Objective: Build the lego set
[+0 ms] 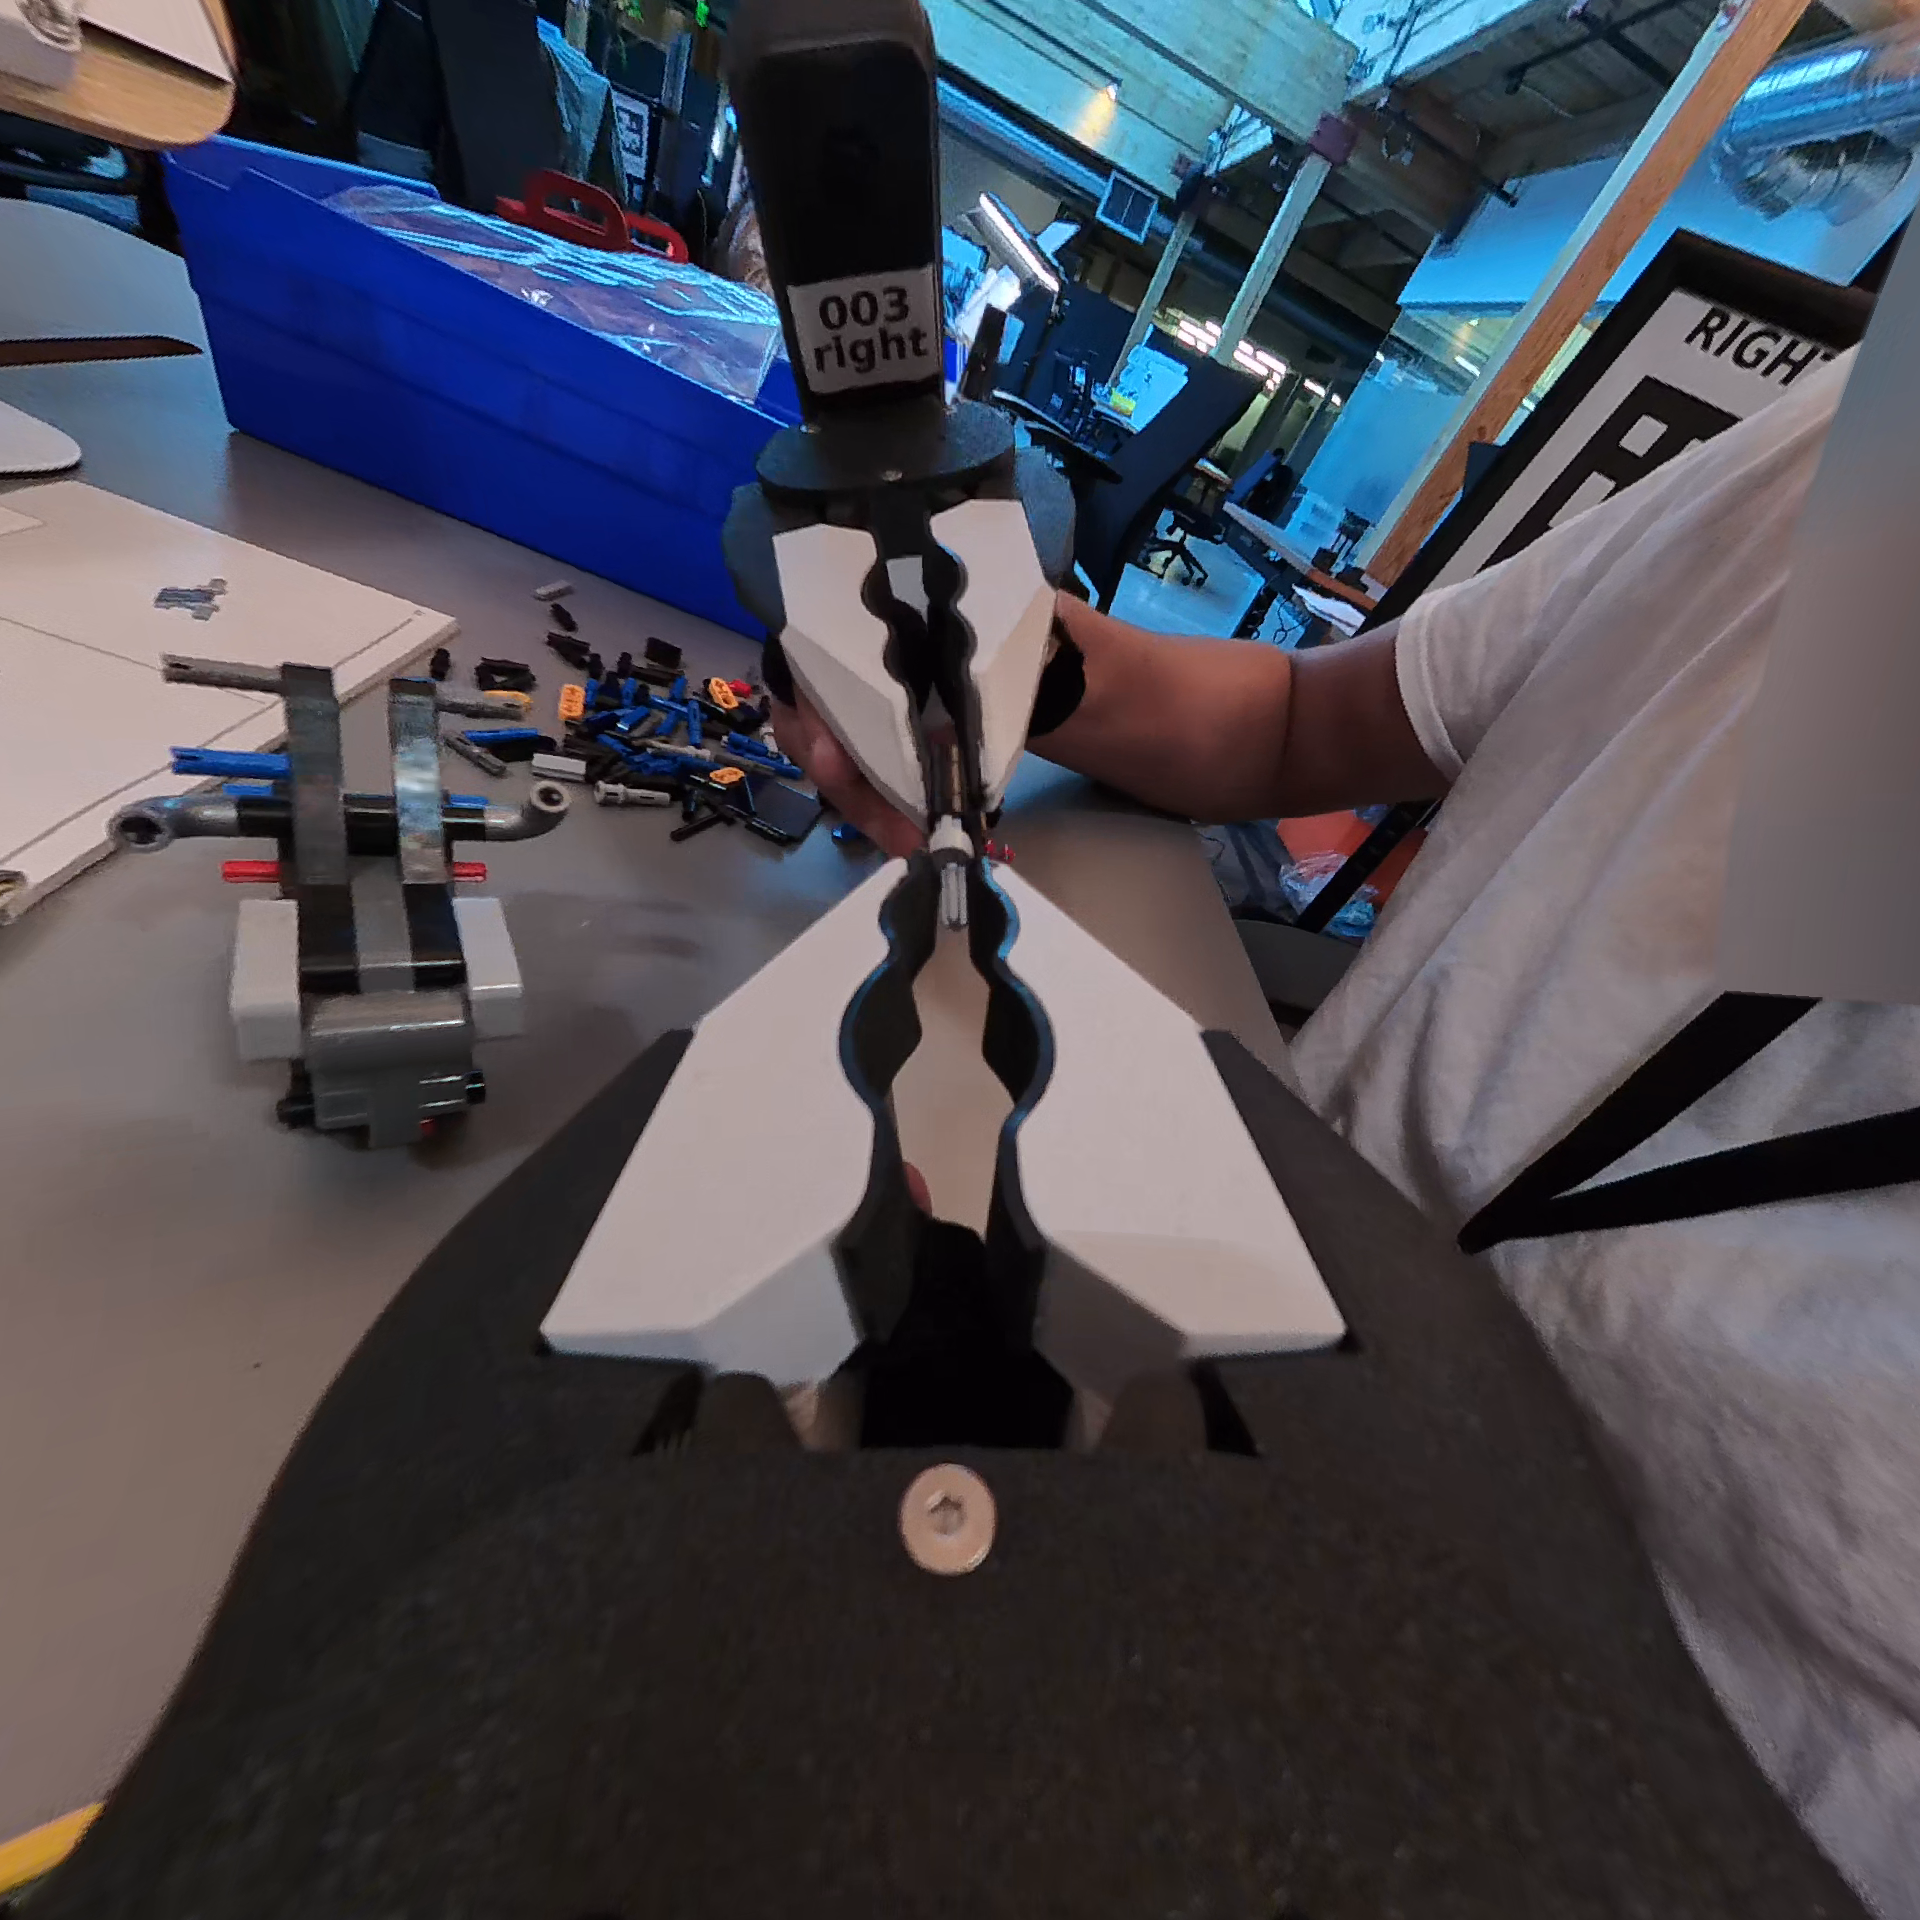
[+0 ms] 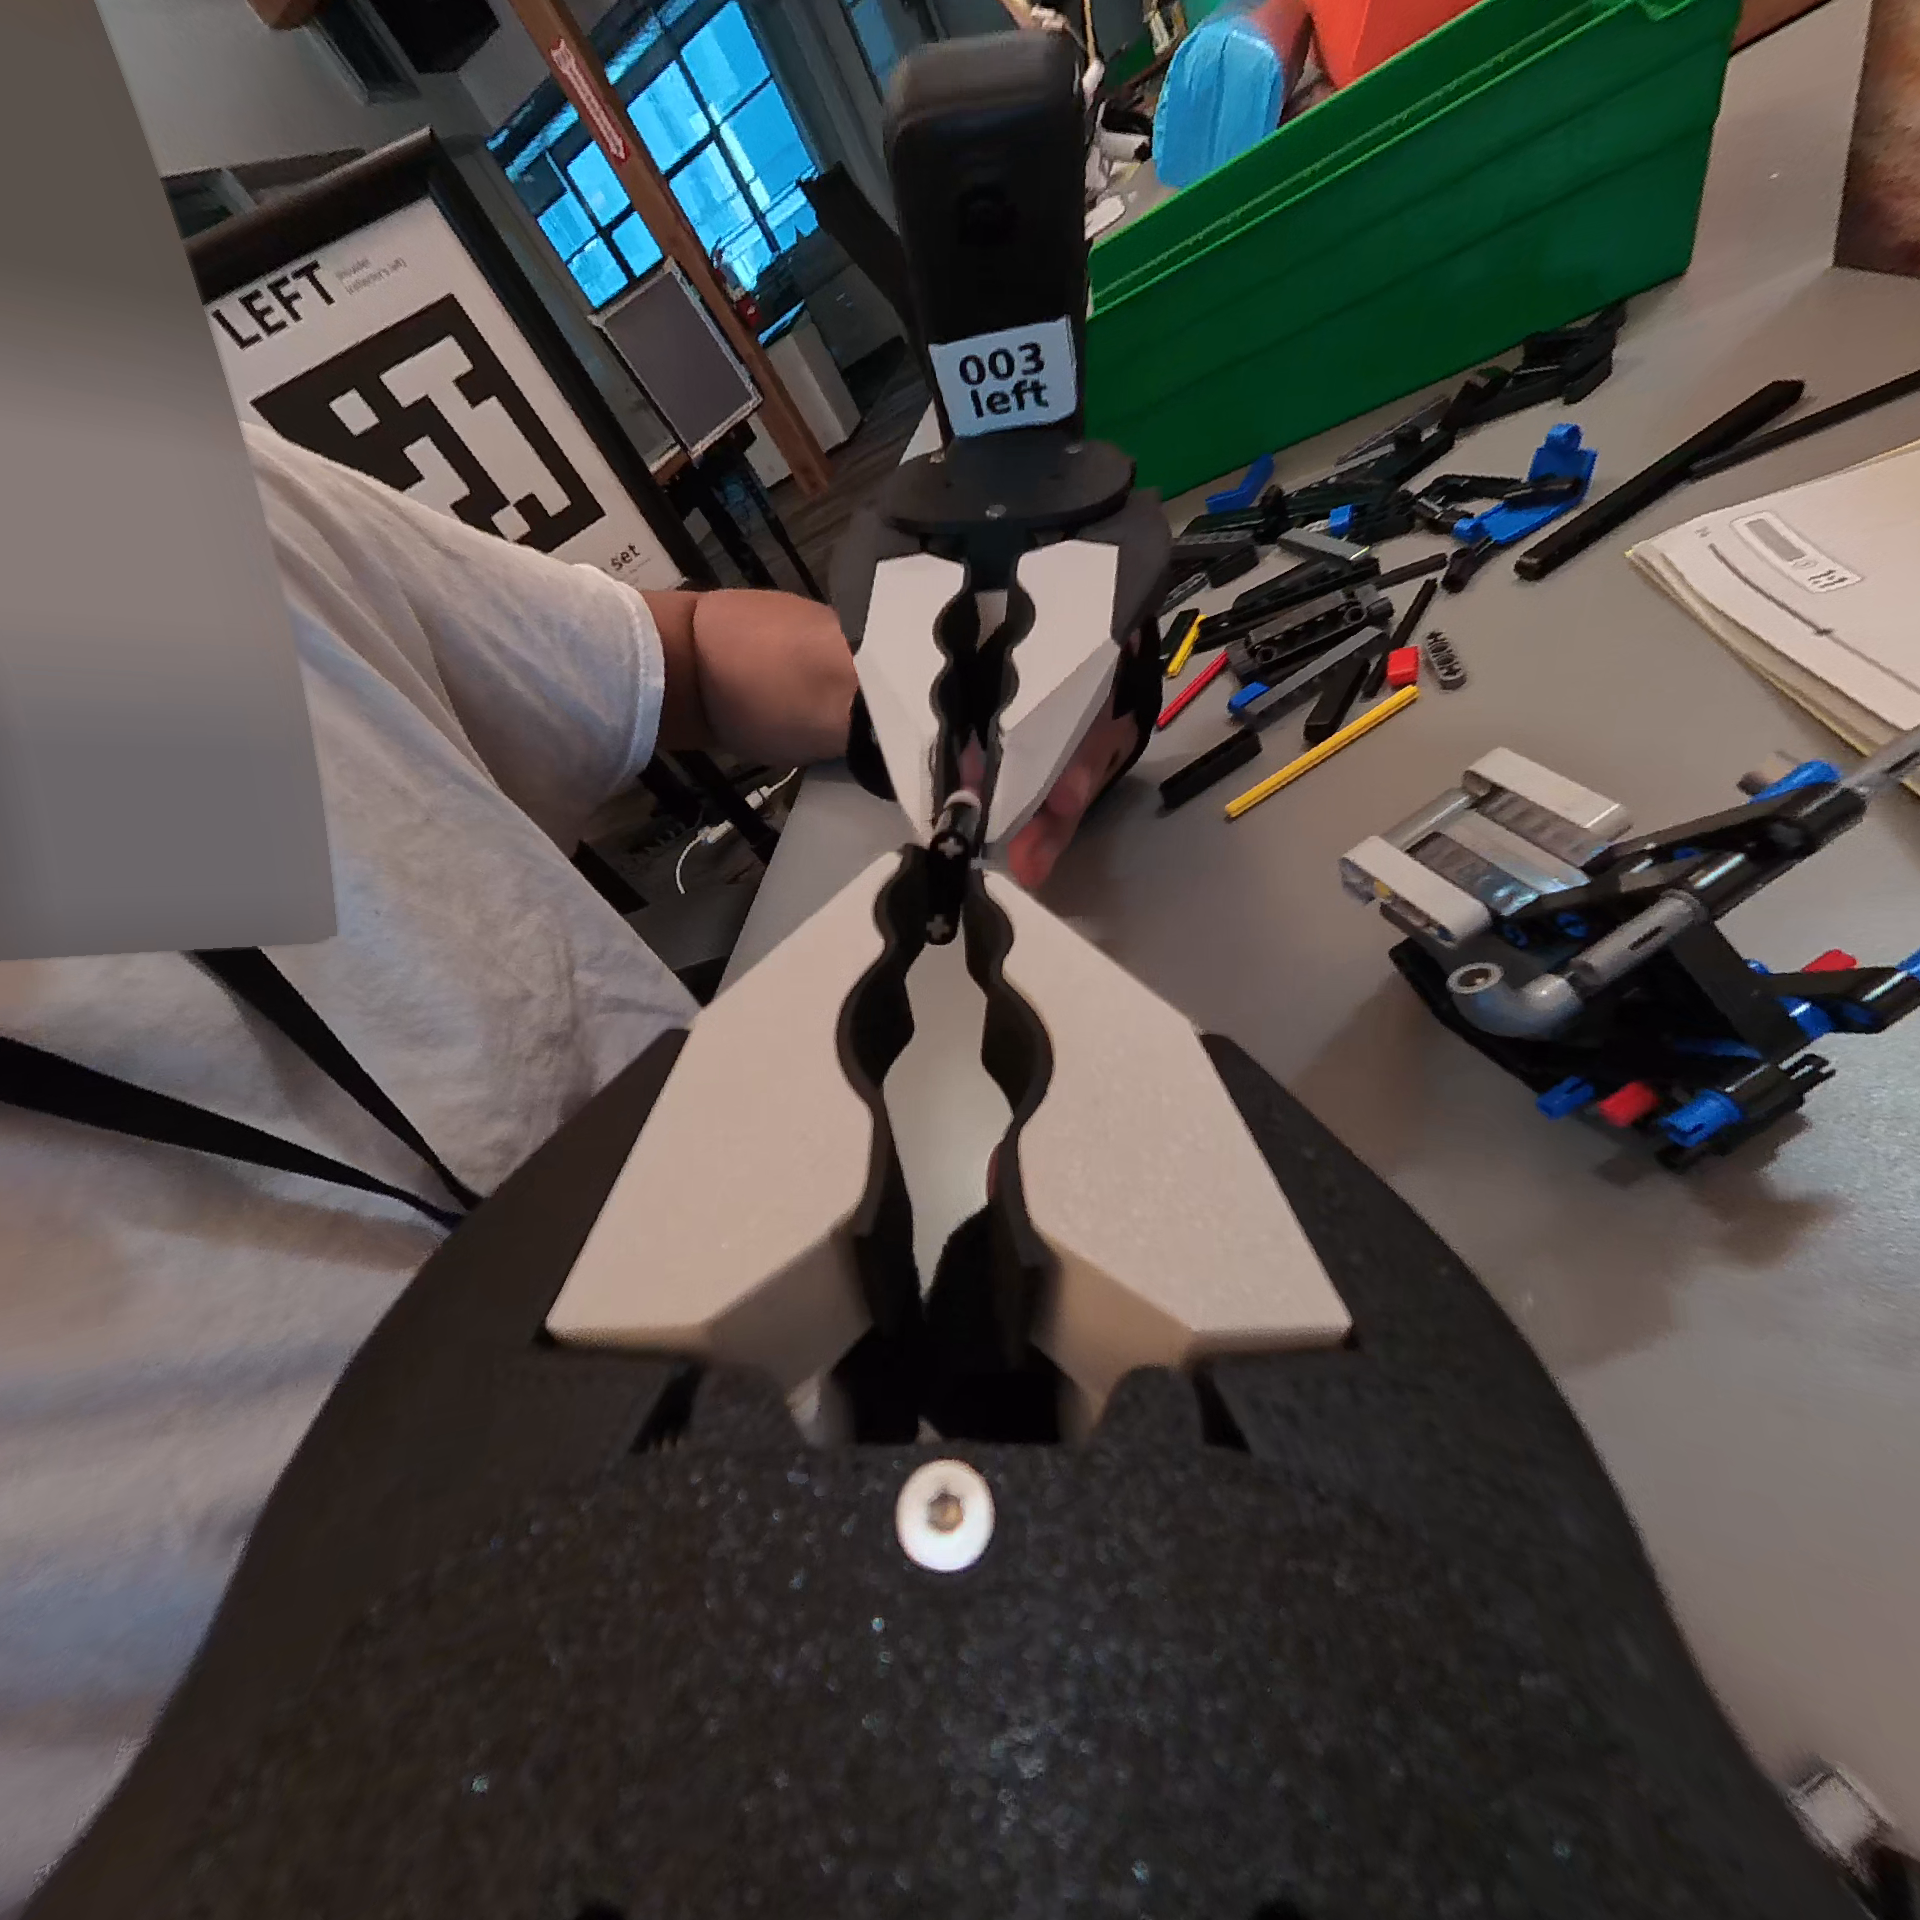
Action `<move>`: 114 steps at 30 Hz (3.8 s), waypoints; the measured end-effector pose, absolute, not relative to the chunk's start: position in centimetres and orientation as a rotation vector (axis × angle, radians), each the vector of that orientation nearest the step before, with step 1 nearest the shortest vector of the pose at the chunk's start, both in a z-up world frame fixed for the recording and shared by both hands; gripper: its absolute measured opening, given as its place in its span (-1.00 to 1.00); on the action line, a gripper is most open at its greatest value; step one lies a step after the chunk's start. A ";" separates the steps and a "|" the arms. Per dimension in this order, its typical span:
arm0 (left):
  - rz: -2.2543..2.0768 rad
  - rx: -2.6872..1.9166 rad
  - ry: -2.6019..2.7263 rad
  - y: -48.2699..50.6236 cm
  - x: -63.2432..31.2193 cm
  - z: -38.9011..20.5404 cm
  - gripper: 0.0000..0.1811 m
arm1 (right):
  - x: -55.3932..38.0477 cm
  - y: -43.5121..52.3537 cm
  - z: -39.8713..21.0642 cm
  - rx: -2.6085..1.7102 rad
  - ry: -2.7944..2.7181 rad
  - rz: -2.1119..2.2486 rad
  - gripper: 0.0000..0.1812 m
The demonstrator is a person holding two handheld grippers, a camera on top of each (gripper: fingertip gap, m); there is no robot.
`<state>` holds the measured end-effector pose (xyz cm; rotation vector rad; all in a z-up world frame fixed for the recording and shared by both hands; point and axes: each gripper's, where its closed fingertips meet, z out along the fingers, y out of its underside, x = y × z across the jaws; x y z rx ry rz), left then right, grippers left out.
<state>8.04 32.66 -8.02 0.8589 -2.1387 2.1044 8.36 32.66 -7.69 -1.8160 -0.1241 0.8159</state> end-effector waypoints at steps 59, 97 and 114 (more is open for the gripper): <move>1.860 0.599 -3.727 35.1 11.3 -9.9 -0.95 | 10.1 34.6 -8.2 -1.657 0.209 1.096 -0.61; 1.952 0.697 -3.023 32.3 9.2 -11.4 -0.62 | 8.0 33.1 -9.6 -1.847 -0.487 0.214 -0.73; 1.682 0.851 -3.424 33.9 11.3 -13.3 -0.76 | 9.7 34.2 -11.1 -1.927 -0.433 0.020 -0.74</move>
